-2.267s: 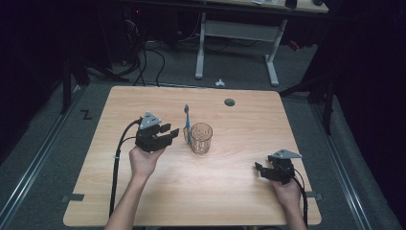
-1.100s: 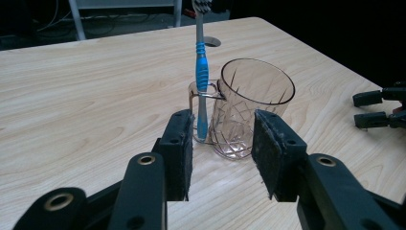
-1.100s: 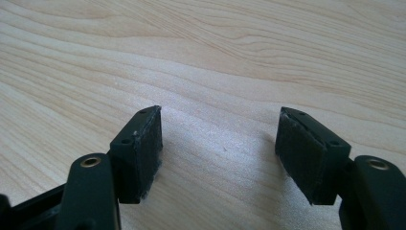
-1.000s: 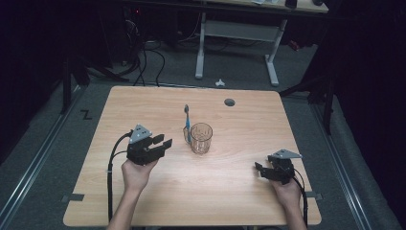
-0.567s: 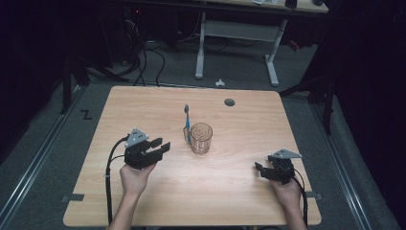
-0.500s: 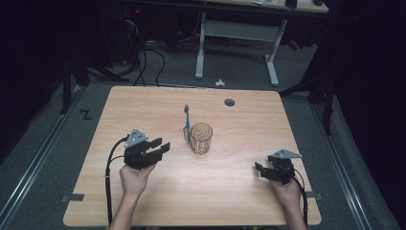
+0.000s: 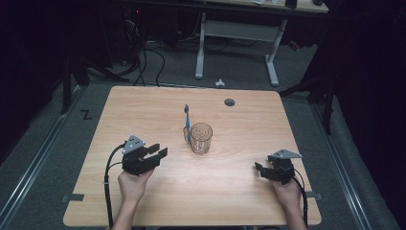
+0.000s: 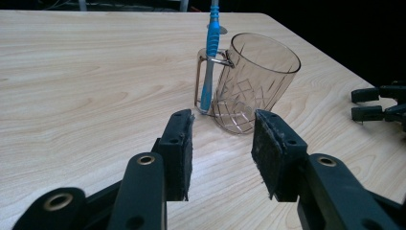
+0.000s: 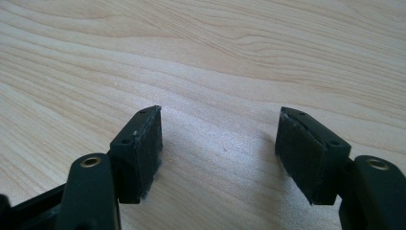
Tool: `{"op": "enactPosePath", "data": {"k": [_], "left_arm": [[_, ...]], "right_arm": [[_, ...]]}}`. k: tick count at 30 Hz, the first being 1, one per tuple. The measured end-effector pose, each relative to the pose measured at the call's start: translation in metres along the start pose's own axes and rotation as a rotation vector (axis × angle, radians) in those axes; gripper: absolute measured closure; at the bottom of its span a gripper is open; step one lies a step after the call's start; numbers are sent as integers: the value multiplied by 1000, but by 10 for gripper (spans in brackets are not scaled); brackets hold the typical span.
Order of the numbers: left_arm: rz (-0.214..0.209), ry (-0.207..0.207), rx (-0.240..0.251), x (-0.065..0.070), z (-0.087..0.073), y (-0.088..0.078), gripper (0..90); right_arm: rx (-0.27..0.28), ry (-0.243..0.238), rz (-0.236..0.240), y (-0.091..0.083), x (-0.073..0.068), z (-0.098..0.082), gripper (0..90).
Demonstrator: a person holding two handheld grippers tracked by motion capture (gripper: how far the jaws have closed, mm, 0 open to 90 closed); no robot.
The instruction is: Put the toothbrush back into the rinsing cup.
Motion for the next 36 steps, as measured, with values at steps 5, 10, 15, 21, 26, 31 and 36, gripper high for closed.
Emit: {"op": "enactPosePath", "data": {"k": [5, 10, 15, 21, 26, 31, 36], "left_arm": [[6, -8, -6, -2, -5, 0, 588], [11, -16, -14, -5, -10, 0, 586], [20, -22, -21, -8, -15, 0, 585], [37, -27, -33, -12, -21, 1, 582], [52, -39, -46, -16, -28, 2, 561], [65, -45, -45, -19, -32, 3, 548], [84, -48, -56, -23, -37, 5, 537]], "right_arm": [[0, 0, 0, 0, 0, 0, 337], [0, 0, 0, 0, 0, 0, 337], [0, 0, 0, 0, 0, 0, 337], [0, 0, 0, 0, 0, 0, 336], [0, 0, 0, 0, 0, 0, 337], [0, 0, 0, 0, 0, 0, 337], [0, 0, 0, 0, 0, 0, 337]]}}
Point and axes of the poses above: each handheld gripper's, and its own axes: y roughly forward along the jaws, z roughly out of its top, x roughly to its right, the point moved 6 cm from there along y, roughly forward along the jaws, and after that the axes turned 6 degrees about -y, right-handed, at the moved point
